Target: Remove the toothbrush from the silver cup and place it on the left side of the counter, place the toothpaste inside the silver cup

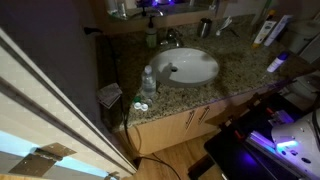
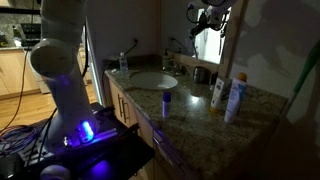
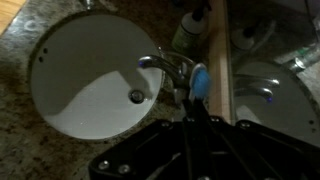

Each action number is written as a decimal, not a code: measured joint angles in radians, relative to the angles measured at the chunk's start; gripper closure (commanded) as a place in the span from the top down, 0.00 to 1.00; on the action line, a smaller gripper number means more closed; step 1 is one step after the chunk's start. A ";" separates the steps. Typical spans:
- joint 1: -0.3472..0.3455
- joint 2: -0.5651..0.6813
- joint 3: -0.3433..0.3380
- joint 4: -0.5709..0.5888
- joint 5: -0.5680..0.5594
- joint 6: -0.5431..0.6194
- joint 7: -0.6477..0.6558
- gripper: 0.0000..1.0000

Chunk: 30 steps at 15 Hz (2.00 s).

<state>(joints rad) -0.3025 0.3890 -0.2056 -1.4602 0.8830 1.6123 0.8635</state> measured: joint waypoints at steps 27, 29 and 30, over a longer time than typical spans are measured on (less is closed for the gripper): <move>0.098 -0.148 -0.029 -0.383 -0.594 0.389 -0.192 1.00; 0.099 -0.178 -0.026 -0.374 -0.594 0.298 -0.272 0.96; 0.099 -0.187 -0.024 -0.366 -0.594 0.262 -0.297 1.00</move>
<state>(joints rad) -0.2036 0.2024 -0.2296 -1.8259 0.2894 1.8739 0.5660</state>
